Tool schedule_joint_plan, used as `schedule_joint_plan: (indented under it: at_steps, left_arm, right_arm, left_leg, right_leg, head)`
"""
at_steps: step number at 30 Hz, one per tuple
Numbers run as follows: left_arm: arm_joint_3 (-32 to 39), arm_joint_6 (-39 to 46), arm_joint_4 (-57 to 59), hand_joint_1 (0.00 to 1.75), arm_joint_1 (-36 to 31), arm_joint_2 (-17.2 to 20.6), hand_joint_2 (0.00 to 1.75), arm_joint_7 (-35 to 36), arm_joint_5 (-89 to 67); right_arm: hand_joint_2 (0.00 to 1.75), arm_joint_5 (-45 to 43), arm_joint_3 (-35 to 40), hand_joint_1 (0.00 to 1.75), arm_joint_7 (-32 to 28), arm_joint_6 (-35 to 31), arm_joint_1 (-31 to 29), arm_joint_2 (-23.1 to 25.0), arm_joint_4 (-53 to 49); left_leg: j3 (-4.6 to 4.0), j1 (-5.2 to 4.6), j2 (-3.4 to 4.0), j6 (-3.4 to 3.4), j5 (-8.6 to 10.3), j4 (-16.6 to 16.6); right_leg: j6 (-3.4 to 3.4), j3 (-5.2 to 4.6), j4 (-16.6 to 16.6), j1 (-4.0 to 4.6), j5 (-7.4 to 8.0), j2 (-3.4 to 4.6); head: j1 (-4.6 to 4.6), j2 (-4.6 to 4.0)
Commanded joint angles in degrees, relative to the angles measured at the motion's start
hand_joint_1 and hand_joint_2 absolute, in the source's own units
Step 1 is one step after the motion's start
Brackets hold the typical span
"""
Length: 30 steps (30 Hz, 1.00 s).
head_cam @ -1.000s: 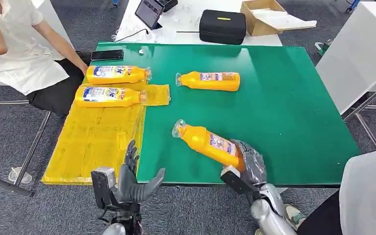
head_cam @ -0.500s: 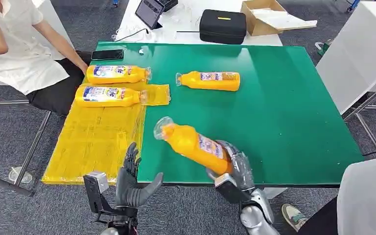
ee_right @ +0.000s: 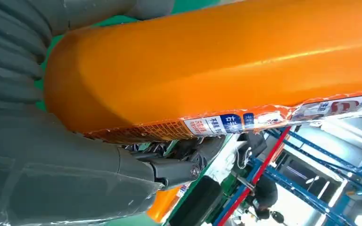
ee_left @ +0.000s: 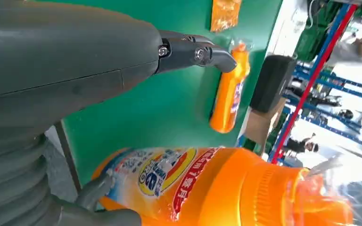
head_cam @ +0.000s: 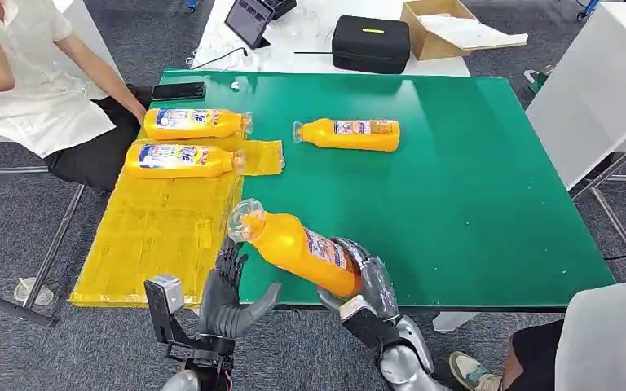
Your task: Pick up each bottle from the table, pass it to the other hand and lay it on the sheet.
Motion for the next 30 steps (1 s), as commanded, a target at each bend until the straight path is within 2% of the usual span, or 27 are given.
schedule_joint_plan:
  at_steps: [1, 2, 4, 7, 9, 10, 11, 13, 14, 19, 20, 22, 24, 29, 30]
  left_arm:
    - [0.2, -2.6, 2.8, 0.00, -4.1, -1.1, 1.75, 0.0, -0.4]
    - [0.1, -3.1, 2.8, 0.00, -4.3, -1.2, 1.75, 0.1, -0.3]
    - [-0.2, -4.8, 3.0, 0.00, -4.5, -1.1, 1.75, 0.5, 0.4]
    - [-0.3, -6.5, 3.0, 0.00, -4.6, -1.3, 1.75, 0.7, 1.3]
    - [-0.6, -7.8, 2.4, 0.00, -4.5, -1.3, 1.75, 0.7, 2.3]
    - [-0.7, -7.8, 2.0, 0.00, -5.0, -1.4, 1.75, 0.7, 2.3]
    - [-0.6, -7.7, 1.8, 0.00, -5.2, -1.5, 1.75, 0.6, 2.4]
    - [-0.4, -6.6, 1.8, 0.00, -5.9, -2.0, 1.75, 0.1, 2.5]
    - [-0.4, -6.5, 1.9, 0.00, -6.1, -2.0, 1.75, 0.1, 2.5]
    - [-0.1, -6.2, 1.8, 0.00, -7.1, -2.3, 1.75, -1.2, 2.9]
    - [-0.1, -6.2, 1.8, 0.00, -7.1, -2.3, 1.75, -1.2, 2.9]
    - [-0.2, -5.6, 2.1, 0.00, -7.4, -2.3, 1.75, -2.3, 2.2]
    - [-0.2, -5.7, 2.1, 0.00, -7.8, -2.5, 1.75, -3.0, 2.5]
    - [1.3, -5.1, 1.3, 0.00, -8.5, -3.4, 1.75, -3.6, 4.3]
    - [1.4, -5.0, 0.7, 0.12, -8.2, -3.3, 1.75, -3.6, 4.6]
  right_arm:
    - [1.75, -0.9, 4.7, 1.75, -0.1, 2.1, -6.1, 0.7, 4.9]
    - [1.75, -0.7, 5.7, 1.75, -0.3, 2.5, -6.6, 0.7, 5.3]
    - [1.75, 4.6, 8.0, 1.75, 1.0, -1.2, -8.1, 0.1, 6.9]
    - [1.75, 4.1, 9.3, 1.75, 1.8, -0.1, -9.9, -0.7, 7.4]
    - [1.75, 4.0, 10.1, 1.75, 2.1, 0.6, -11.0, -0.9, 7.2]
    - [1.75, 4.2, 11.0, 1.75, 2.5, 1.5, -11.6, -0.7, 7.2]
    - [1.75, 4.2, 11.4, 1.75, 2.5, 1.8, -11.8, -0.6, 7.3]
    - [1.75, 4.4, 12.6, 1.75, 2.9, 2.3, -12.4, -0.6, 8.1]
    - [1.75, 4.5, 12.8, 1.75, 3.0, 2.2, -12.5, -0.6, 8.3]
    - [1.75, 4.9, 14.7, 1.75, 3.1, 3.0, -14.3, -1.0, 9.9]
    - [1.75, 4.9, 14.7, 1.75, 3.1, 3.0, -14.3, -1.0, 9.9]
    - [1.75, 4.9, 15.3, 1.75, 3.2, 3.2, -15.1, -1.0, 11.0]
    - [1.75, 4.6, 16.3, 1.75, 3.2, 4.3, -15.4, -1.4, 10.1]
    - [1.75, 4.2, 17.9, 1.75, 3.5, 6.4, -15.6, -1.3, 10.3]
    - [1.75, 4.1, 18.2, 1.75, 3.5, 6.5, -14.9, -1.3, 10.1]
  left_leg:
    - [0.10, 0.00, 0.12, 0.02, -0.03, 0.0]
    - [0.22, -0.02, 0.15, 0.03, -0.07, 0.0]
    - [0.23, 0.00, 0.17, 0.03, -0.07, 0.0]
    - [0.14, 0.01, 0.15, 0.01, -0.01, 0.0]
    - [0.39, -0.02, 0.25, 0.05, -0.10, 0.0]
    - [0.13, -0.02, 0.14, 0.02, -0.01, 0.0]
    - [0.30, -0.03, 0.17, 0.03, -0.07, 0.0]
    - [0.11, -0.01, 0.09, 0.01, -0.01, 0.0]
    - [0.37, -0.03, 0.17, 0.05, -0.12, 0.0]
    - [0.32, -0.01, 0.13, 0.02, -0.07, 0.0]
    - [0.09, 0.01, 0.05, 0.00, 0.01, 0.0]
    - [0.34, -0.01, 0.10, 0.04, -0.08, 0.0]
    - [0.10, 0.00, 0.04, 0.01, 0.01, 0.0]
    - [0.19, 0.00, 0.02, 0.03, -0.03, 0.0]
    - [0.20, 0.00, 0.02, 0.02, -0.03, 0.0]
  right_leg:
    - [-0.08, 0.06, 0.0, 0.02, 0.00, 0.07]
    - [-0.11, 0.16, 0.0, 0.02, -0.04, 0.06]
    - [-0.11, 0.18, 0.0, 0.04, -0.03, 0.07]
    - [-0.06, 0.10, 0.0, 0.03, 0.02, 0.09]
    - [-0.14, 0.31, 0.0, 0.03, -0.05, 0.12]
    - [-0.06, 0.08, 0.0, 0.00, 0.01, 0.07]
    - [-0.11, 0.24, 0.0, 0.01, -0.05, 0.07]
    - [-0.06, 0.08, 0.0, 0.01, 0.00, 0.04]
    - [-0.15, 0.31, 0.0, 0.02, -0.10, 0.05]
    - [-0.14, 0.27, 0.0, 0.03, -0.06, 0.02]
    - [-0.06, 0.07, 0.0, 0.03, 0.01, 0.00]
    - [-0.13, 0.31, 0.0, 0.03, -0.08, -0.02]
    - [-0.05, 0.08, 0.0, 0.01, 0.00, -0.01]
    - [-0.09, 0.19, 0.0, 0.03, -0.05, -0.07]
    - [-0.09, 0.18, 0.0, 0.03, -0.05, -0.06]
  head:
    - [0.00, 0.00]
    - [0.00, 0.00]
    - [0.02, 0.00]
    - [0.00, 0.00]
    - [0.02, 0.00]
    - [0.00, 0.00]
    - [0.02, 0.00]
    - [0.04, 0.00]
    - [0.02, 0.00]
    - [0.02, 0.02]
    - [0.02, 0.00]
    - [0.00, 0.00]
    - [0.02, 0.00]
    - [0.02, 0.00]
    - [0.00, 0.00]
